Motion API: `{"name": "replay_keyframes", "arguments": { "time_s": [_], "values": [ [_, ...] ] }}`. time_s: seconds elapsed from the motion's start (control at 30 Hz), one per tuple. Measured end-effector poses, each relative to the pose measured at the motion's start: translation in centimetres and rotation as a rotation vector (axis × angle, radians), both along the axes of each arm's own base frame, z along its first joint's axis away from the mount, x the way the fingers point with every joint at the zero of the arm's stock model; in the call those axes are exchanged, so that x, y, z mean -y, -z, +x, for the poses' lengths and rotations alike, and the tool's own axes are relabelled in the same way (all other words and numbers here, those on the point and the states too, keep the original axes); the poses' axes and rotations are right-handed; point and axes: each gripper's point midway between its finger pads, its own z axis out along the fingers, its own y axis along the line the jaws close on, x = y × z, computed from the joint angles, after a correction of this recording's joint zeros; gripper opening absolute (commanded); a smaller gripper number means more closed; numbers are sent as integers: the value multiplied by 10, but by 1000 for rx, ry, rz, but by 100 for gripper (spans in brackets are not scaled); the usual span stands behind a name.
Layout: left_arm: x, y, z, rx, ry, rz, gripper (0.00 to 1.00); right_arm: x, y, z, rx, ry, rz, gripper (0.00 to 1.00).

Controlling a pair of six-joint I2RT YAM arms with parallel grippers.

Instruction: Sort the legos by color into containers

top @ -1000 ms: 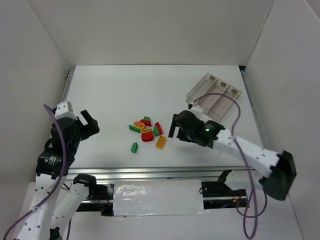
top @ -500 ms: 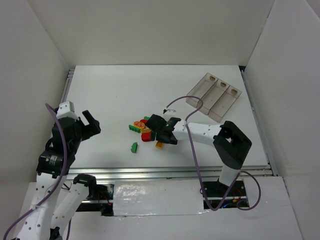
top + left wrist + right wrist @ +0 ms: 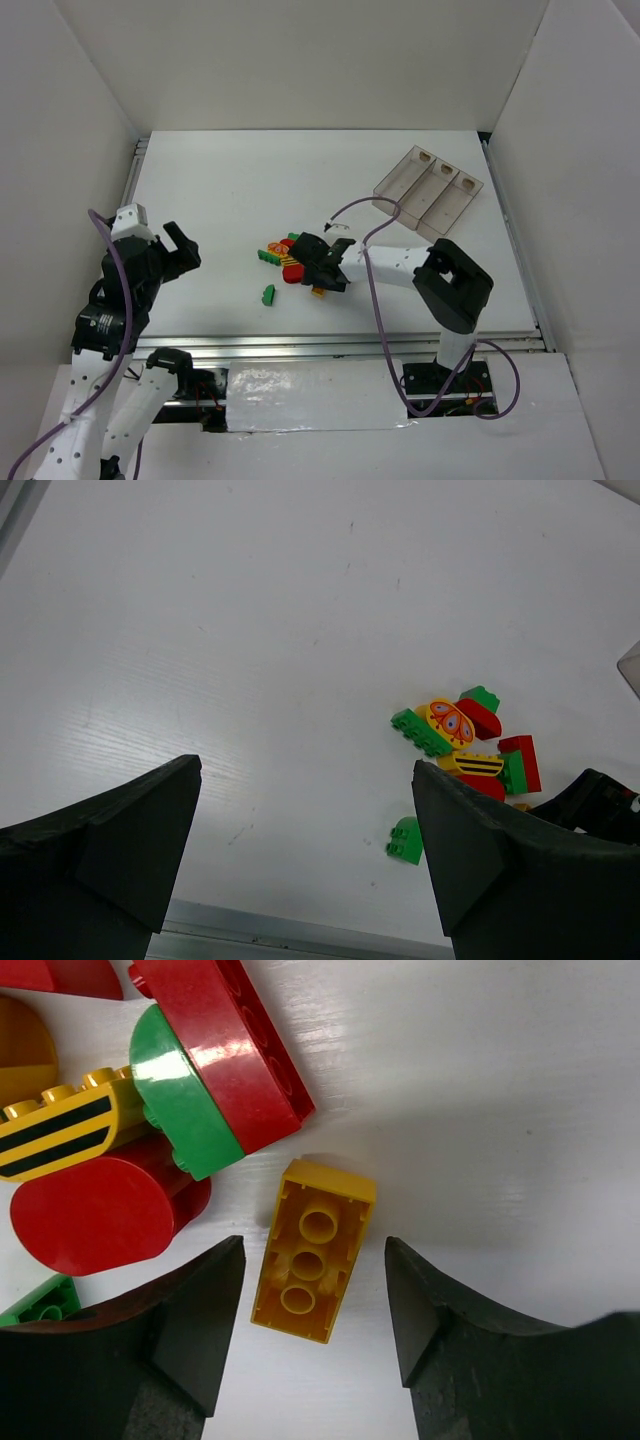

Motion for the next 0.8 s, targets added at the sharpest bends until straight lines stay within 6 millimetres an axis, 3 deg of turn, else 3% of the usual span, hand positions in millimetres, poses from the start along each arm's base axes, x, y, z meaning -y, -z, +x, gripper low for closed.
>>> {"name": "replay_keyframes", "arguments": {
  "time_s": [0.17, 0.23, 0.37, 0.4, 0.47, 0.5, 0.53, 0.57, 0.7, 0.8],
  "values": [
    [0, 0, 0, 0, 0, 0, 99, 3, 5, -2, -7, 3, -6, 58],
    [0, 0, 0, 0, 0, 0, 100, 3, 7, -3, -9, 3, -6, 48],
    [0, 0, 0, 0, 0, 0, 99, 7, 10, -5, -11, 7, -15, 38],
    [0, 0, 0, 2, 0, 0, 100, 7, 10, -5, -9, 9, -15, 30],
    [0, -1, -1, 4, 0, -1, 100, 12, 8, -7, -6, 12, -19, 26],
    [0, -1, -1, 7, 1, -1, 100, 18, 6, -9, -3, 17, -27, 13],
    [0, -1, -1, 7, 1, -1, 100, 23, 2, -11, 4, 21, -29, 4],
    [0, -2, -1, 8, 1, -1, 100, 27, -5, -13, 14, 26, -26, 3],
    [0, -2, -1, 9, 1, -1, 99, 42, -50, -9, 99, 65, 29, 2],
    [0, -2, 0, 10, 1, -1, 100, 64, -87, 10, 181, 129, 85, 2]
  ]
}}
